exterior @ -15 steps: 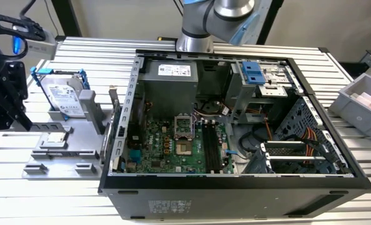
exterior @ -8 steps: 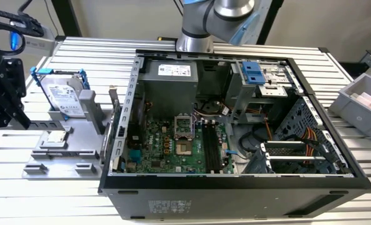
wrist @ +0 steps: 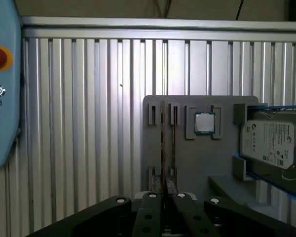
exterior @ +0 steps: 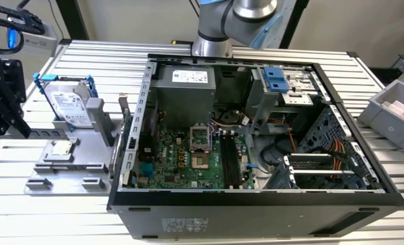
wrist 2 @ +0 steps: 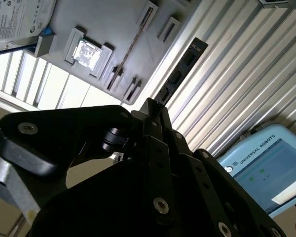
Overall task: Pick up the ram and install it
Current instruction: 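Pick up the ram and move it above insertion slot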
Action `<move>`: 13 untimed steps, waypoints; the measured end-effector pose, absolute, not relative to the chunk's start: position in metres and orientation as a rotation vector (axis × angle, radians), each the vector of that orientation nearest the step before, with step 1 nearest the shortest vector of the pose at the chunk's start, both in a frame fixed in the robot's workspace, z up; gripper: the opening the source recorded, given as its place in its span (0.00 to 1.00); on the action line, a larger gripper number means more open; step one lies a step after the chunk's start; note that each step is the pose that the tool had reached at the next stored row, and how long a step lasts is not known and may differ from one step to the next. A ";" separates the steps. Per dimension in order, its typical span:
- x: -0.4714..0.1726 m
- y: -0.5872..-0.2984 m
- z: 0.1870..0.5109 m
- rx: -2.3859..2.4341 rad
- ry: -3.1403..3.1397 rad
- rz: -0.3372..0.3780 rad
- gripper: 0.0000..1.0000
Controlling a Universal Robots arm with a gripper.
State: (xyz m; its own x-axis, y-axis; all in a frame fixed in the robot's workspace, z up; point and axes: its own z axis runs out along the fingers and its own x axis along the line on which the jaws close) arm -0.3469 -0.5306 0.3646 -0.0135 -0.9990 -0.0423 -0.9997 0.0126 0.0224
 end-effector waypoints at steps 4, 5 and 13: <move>-0.347 -0.531 0.368 -2.196 2.225 0.071 0.00; -0.347 -0.531 0.369 -2.196 2.225 0.071 0.00; -0.347 -0.531 0.375 -2.197 2.226 0.069 0.00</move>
